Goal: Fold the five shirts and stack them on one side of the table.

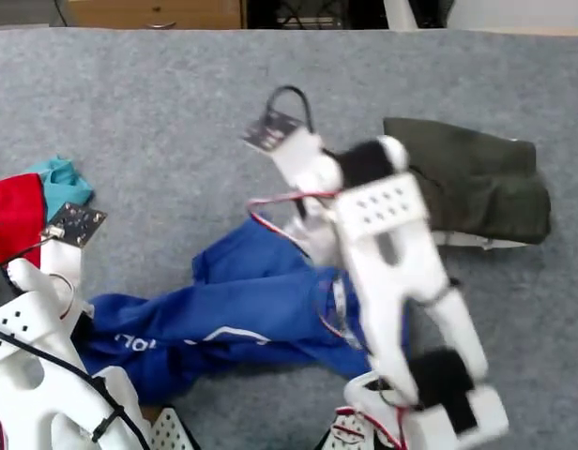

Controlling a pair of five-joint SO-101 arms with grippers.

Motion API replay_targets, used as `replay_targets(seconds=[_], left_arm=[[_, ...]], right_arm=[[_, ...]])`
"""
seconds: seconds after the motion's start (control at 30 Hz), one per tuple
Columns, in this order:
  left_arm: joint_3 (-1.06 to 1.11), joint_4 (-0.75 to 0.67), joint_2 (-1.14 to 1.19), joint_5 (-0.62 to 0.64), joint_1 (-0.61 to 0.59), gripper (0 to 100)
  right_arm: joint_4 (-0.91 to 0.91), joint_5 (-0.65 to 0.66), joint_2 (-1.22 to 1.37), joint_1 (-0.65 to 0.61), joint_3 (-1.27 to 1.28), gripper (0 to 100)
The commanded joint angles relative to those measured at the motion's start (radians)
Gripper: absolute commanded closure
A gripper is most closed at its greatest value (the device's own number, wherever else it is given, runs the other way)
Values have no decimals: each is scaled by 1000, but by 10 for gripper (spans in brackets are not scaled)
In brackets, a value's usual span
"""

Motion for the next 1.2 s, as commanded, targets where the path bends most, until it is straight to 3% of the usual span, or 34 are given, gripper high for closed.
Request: replay_targets(seconds=[0.0, 0.2, 0.4, 1.17], left_arm=[[-7, -9, -14, -9, 2, 971], [-7, -9, -14, -9, 2, 971], [-5, -17, -14, -9, 1, 971], [2, -51, -14, -9, -51, 971]], right_arm=[[2, -92, 213, -71, -237, 755], [6, -173, 607, -97, -595, 755], [6, -242, 857, -98, -745, 754], [-69, -318, 1017, -135, -819, 755]])
